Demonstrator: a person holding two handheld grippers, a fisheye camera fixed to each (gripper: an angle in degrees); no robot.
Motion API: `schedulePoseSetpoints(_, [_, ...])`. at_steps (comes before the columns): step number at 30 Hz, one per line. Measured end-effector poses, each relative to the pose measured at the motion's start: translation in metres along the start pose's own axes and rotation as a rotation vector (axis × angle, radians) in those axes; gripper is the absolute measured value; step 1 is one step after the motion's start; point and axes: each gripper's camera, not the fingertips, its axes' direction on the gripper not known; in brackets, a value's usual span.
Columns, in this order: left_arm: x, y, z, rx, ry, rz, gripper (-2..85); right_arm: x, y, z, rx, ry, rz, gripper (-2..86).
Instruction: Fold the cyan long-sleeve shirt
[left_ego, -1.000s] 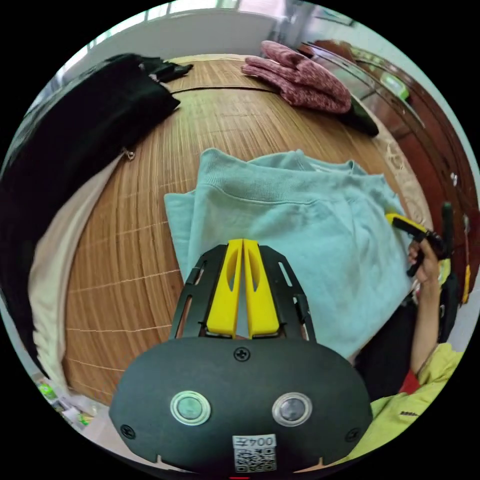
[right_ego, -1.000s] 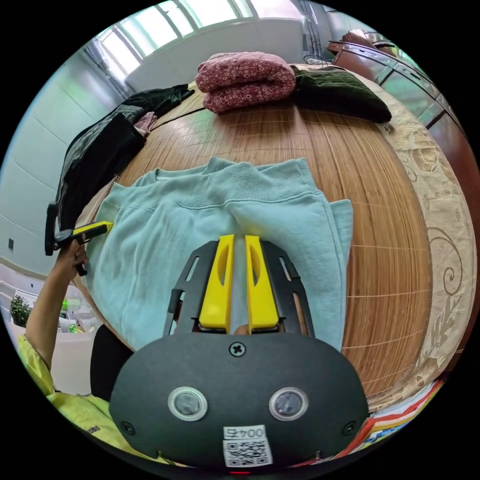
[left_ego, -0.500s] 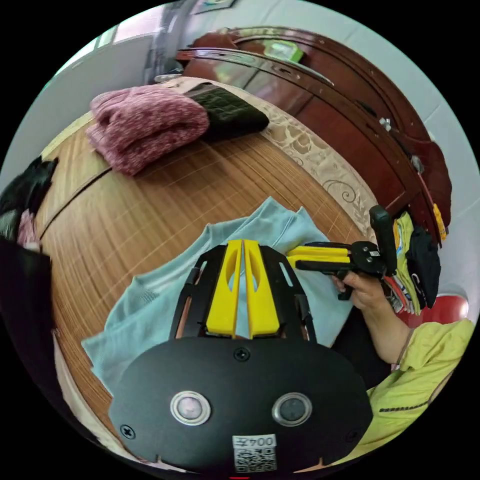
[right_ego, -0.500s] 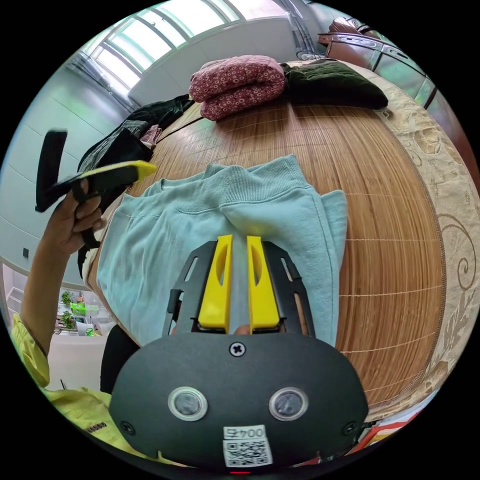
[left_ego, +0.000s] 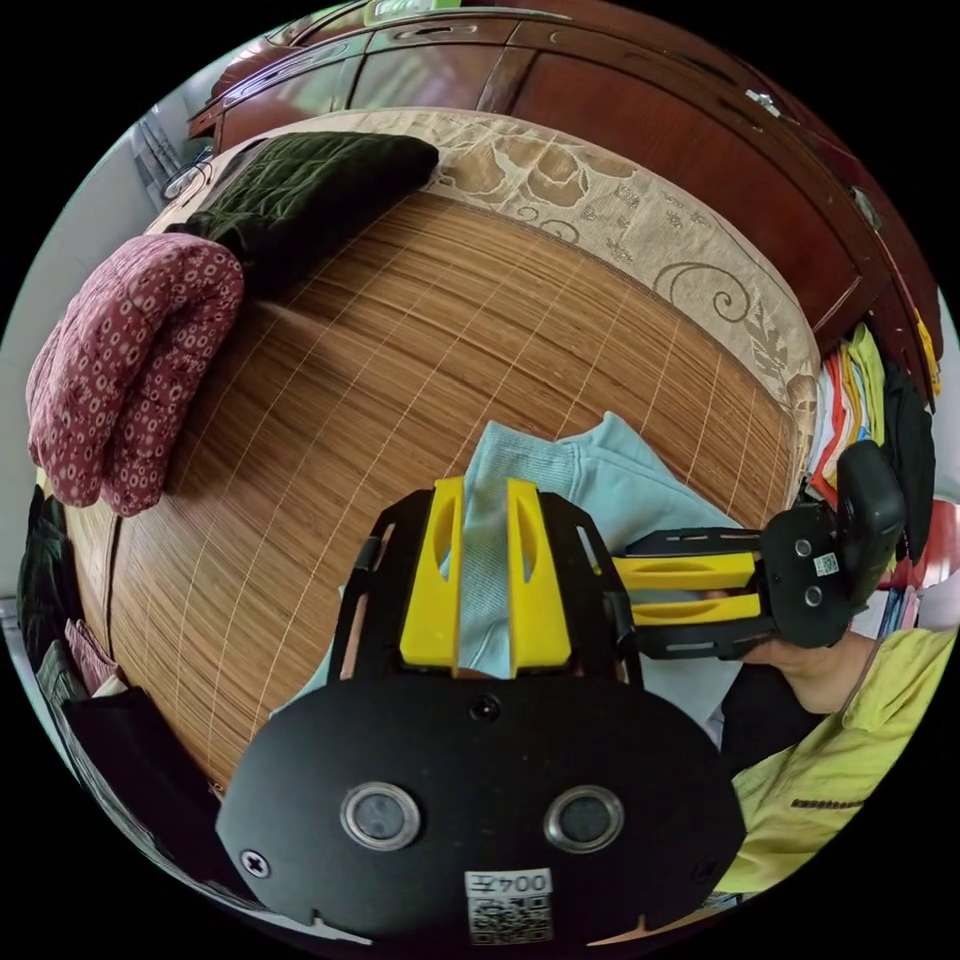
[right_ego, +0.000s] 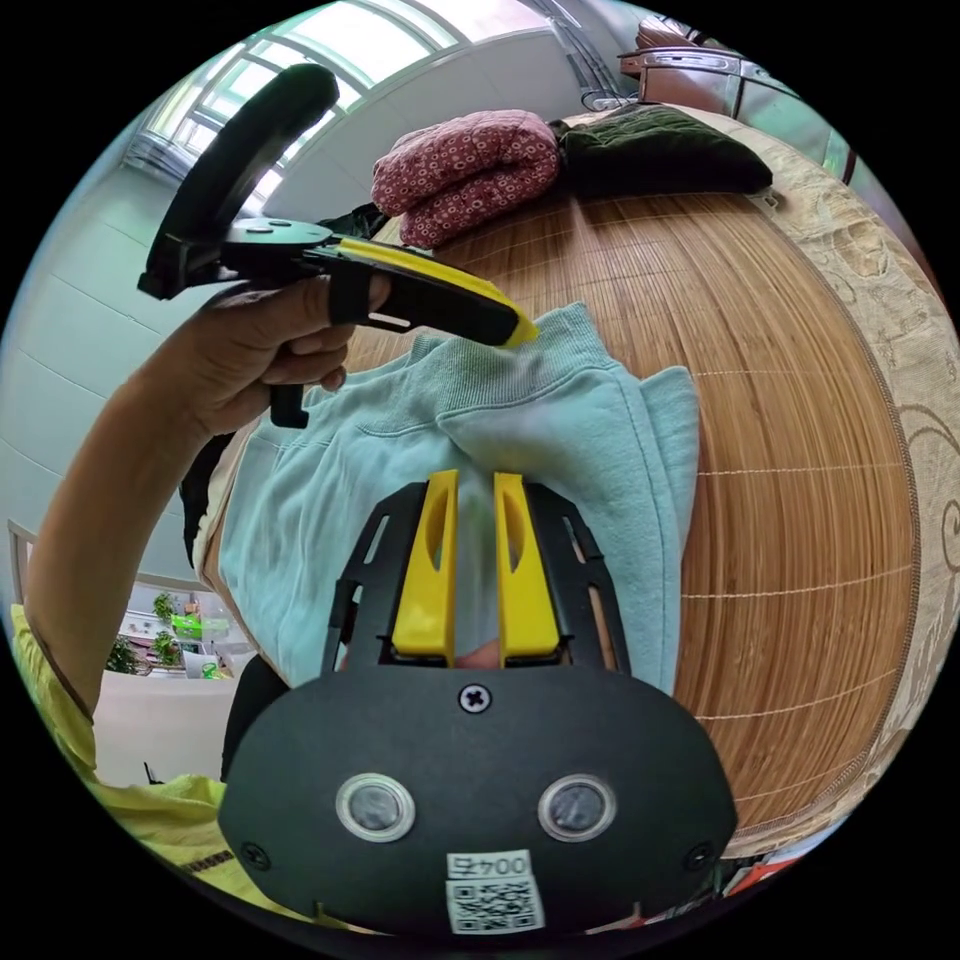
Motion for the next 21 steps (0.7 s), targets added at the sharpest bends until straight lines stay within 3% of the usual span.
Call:
schedulePoseSetpoints(10, [0.001, -0.014, 0.028, 0.011, 0.066, 0.009, 6.6, 0.000, -0.004, -0.022, -0.006, 0.000, -0.005, 6.0])
schedulePoseSetpoints(21, [0.011, -0.013, -0.001, 0.078, -0.015, 0.075, 1.0, -0.003, -0.006, -0.035, 0.005, 0.006, 0.017, 5.2])
